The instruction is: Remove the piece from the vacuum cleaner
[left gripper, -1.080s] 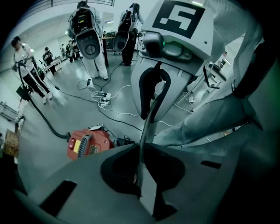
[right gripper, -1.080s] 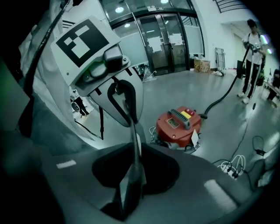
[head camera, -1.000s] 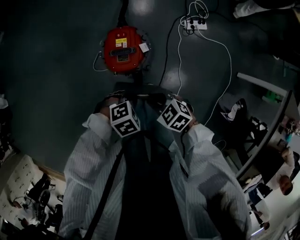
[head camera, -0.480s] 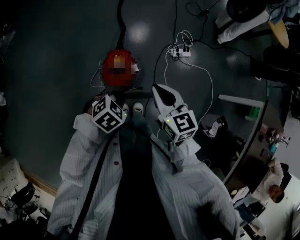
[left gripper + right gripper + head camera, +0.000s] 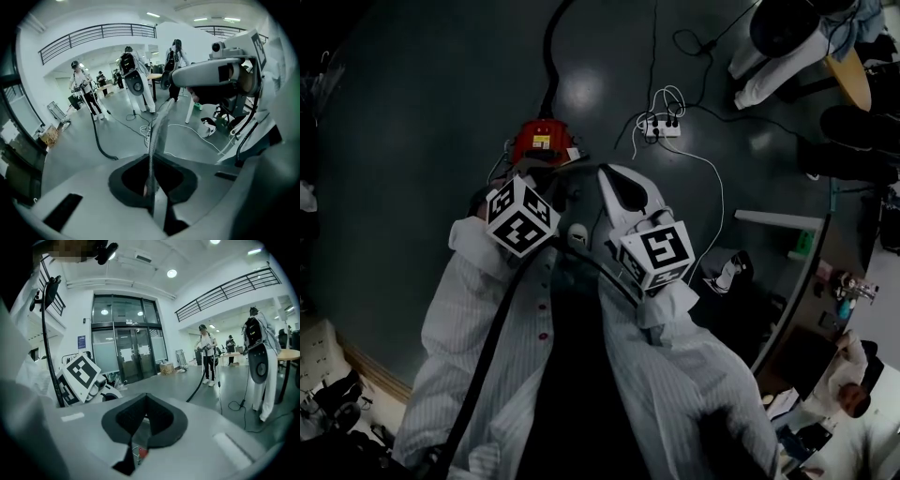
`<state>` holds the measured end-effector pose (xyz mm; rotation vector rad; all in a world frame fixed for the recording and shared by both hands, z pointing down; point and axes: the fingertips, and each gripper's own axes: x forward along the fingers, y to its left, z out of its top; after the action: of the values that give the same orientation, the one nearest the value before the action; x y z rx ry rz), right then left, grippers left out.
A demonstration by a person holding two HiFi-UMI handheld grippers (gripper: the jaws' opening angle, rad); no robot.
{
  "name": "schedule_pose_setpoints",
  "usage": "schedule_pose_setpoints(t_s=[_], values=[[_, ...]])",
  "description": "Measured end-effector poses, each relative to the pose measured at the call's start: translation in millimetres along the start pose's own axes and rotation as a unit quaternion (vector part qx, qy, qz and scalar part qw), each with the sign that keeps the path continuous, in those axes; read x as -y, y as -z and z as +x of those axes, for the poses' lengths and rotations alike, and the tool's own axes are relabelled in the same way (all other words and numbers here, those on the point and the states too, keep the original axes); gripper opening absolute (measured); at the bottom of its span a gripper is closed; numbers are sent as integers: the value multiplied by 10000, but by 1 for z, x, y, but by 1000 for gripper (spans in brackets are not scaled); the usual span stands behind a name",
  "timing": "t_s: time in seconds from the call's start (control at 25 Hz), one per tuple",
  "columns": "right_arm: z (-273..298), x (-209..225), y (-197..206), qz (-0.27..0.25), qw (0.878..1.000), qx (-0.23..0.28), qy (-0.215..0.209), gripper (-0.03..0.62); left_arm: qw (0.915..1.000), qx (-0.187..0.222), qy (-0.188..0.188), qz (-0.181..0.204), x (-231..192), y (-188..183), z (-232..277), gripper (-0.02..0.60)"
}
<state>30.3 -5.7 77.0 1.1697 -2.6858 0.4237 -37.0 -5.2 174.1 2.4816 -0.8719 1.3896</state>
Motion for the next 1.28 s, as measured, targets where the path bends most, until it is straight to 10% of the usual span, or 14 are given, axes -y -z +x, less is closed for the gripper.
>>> schedule_pose_setpoints(t_s=[1.28], values=[[6, -11, -14, -113, 9996, 134, -241, 0, 9999, -56, -78, 93, -5, -7, -9, 29]])
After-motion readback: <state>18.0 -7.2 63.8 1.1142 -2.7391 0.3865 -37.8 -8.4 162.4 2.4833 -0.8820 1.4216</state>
